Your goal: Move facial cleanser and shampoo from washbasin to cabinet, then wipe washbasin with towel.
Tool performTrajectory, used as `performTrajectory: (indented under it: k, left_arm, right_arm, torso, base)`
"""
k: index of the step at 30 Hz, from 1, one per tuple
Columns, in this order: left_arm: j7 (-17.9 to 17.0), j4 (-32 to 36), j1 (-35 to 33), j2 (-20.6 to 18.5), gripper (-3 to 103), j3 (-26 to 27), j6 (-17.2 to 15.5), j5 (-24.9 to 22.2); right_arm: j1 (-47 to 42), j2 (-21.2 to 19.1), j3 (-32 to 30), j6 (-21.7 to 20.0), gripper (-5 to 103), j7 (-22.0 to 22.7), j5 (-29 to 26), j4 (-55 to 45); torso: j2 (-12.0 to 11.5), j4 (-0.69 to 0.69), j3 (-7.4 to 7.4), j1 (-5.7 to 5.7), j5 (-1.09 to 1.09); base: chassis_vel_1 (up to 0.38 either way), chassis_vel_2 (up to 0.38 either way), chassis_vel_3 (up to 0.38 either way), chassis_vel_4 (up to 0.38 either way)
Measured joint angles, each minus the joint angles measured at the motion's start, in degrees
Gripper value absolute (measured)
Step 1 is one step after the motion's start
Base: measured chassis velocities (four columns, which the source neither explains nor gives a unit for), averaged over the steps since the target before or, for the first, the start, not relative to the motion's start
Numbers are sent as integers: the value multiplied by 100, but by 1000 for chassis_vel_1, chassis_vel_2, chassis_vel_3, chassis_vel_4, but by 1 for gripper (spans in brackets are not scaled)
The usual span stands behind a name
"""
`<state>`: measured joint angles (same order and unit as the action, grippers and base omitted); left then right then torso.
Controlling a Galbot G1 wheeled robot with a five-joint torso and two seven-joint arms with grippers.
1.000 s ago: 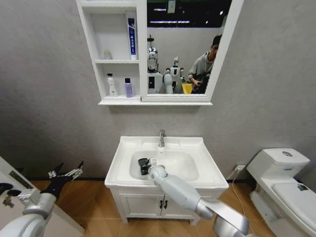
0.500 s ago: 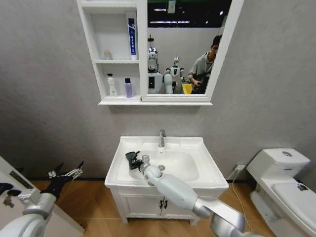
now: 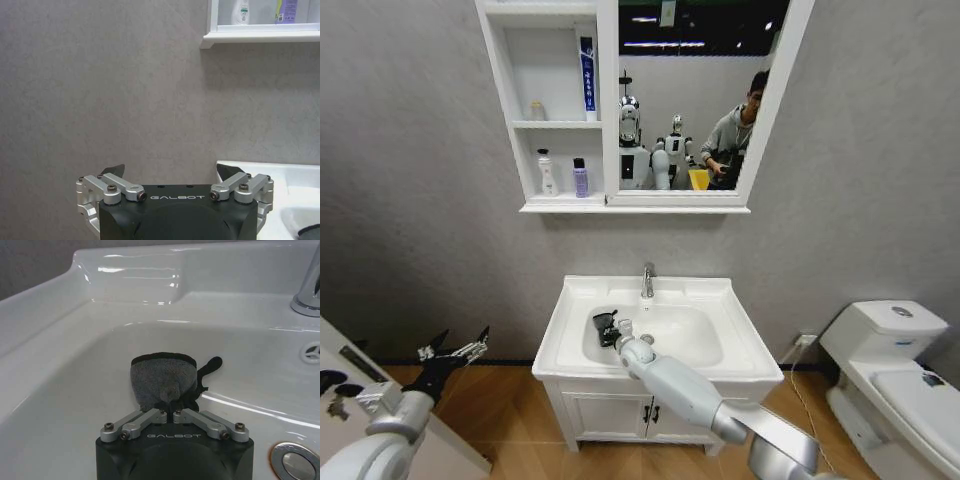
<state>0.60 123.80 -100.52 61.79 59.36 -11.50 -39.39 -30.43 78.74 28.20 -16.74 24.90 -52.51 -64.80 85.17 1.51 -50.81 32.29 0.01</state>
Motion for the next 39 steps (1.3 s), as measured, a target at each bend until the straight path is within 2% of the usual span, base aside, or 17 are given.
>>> performTrajectory:
  k: [7, 15, 17, 18, 22, 26, 30, 39]
  left_arm:
    - [0, 0, 0, 0, 100, 0, 0, 0]
    - [0, 0, 0, 0, 100, 0, 0, 0]
    - [1, 0, 0, 0, 100, 0, 0, 0]
    - [1, 0, 0, 0, 100, 0, 0, 0]
    - [0, 0, 0, 0, 100, 0, 0, 0]
    - [0, 0, 0, 0, 100, 0, 0, 0]
    - [0, 0, 0, 0, 100, 0, 0, 0]
    - [0, 0, 0, 0, 100, 0, 0, 0]
  right_arm:
    - [-128, -288, -133, -376, 1, 382, -5, -156]
    - [-285, -864, -439, -717, 1, 712, -42, -441]
    - [-303, -1229, -508, -818, 1, 783, -112, -561]
    - [-303, -1229, -508, -818, 1, 783, -112, -561]
    - [-375, -1931, -677, -997, 1, 881, -183, -837]
    - [-433, -2165, -844, -1004, 1, 902, -184, -962]
    - [-598, -2566, -1184, -998, 1, 961, -175, -1397]
    - [-1064, -2955, -1978, -887, 1, 1058, 33, -2259]
  torso:
    - [0, 0, 0, 0, 0]
    - [0, 0, 0, 0, 2]
    - [0, -1, 0, 0, 1]
    - [0, -1, 0, 0, 1]
    - [0, 2, 0, 0, 1]
    - [0, 1, 0, 0, 2]
    - [0, 0, 0, 0, 0]
    - [0, 0, 0, 0, -1]
  base:
    - [0, 0, 0, 0]
    - [0, 0, 0, 0]
    - [0, 0, 0, 0]
    - [0, 0, 0, 0]
    - [0, 0, 0, 0]
    - [0, 0, 0, 0]
    - [0, 0, 0, 0]
    - [0, 0, 0, 0]
